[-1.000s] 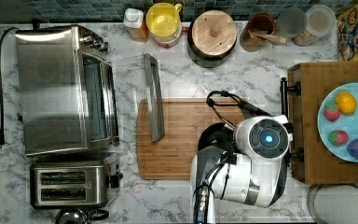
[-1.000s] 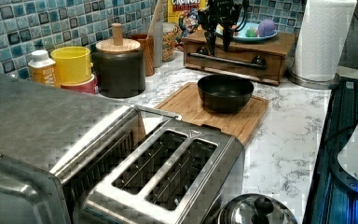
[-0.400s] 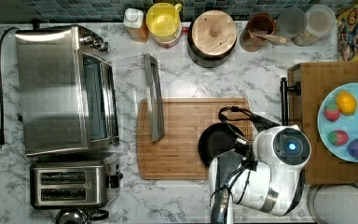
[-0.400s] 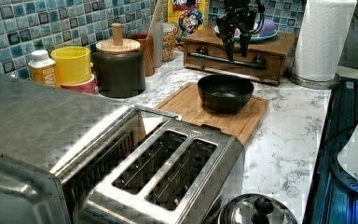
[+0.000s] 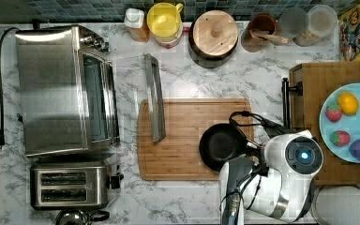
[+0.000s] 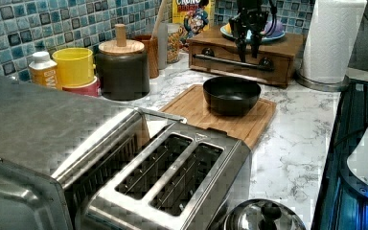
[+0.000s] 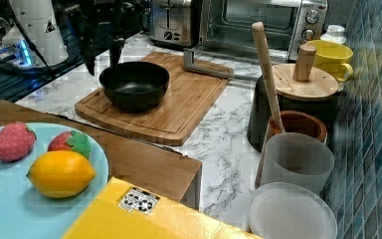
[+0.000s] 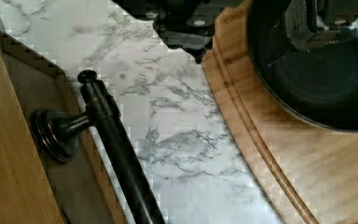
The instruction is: Pick up the bowl.
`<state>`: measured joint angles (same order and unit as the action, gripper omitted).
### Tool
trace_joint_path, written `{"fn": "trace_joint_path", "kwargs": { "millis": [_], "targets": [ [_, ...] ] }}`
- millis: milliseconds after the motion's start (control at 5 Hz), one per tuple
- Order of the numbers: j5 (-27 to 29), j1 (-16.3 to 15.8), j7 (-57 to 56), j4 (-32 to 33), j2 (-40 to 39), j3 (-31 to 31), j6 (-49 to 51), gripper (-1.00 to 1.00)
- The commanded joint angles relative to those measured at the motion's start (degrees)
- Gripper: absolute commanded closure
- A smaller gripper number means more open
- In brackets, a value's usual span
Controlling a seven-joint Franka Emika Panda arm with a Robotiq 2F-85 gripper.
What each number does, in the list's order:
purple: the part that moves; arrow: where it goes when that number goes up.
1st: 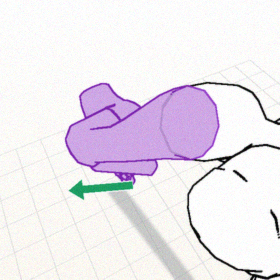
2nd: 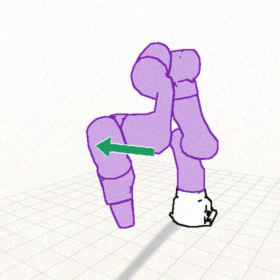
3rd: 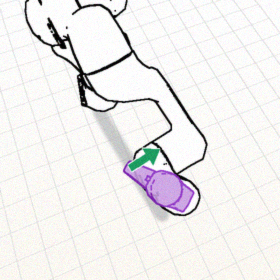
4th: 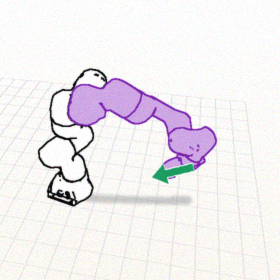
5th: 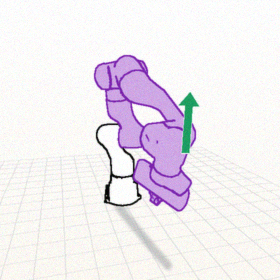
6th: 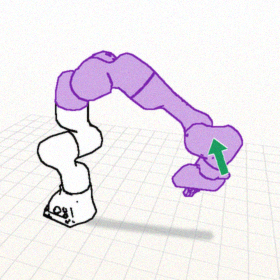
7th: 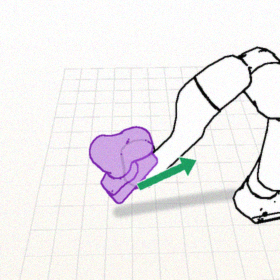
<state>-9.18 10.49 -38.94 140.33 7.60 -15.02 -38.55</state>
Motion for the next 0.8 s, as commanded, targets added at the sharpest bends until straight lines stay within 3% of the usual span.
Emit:
{"fn": "trace_joint_path", "kwargs": {
  "millis": [200,400,800],
  "targets": [
    [4.5,-1.1,-5.7,10.3,4.3,-1.6,-7.8,0.00],
    [7.8,-0.5,-7.4,12.6,5.4,-1.6,-12.2,0.00],
    [7.7,-0.3,-5.1,12.9,2.4,-1.3,-16.4,0.00]
  ]
}}
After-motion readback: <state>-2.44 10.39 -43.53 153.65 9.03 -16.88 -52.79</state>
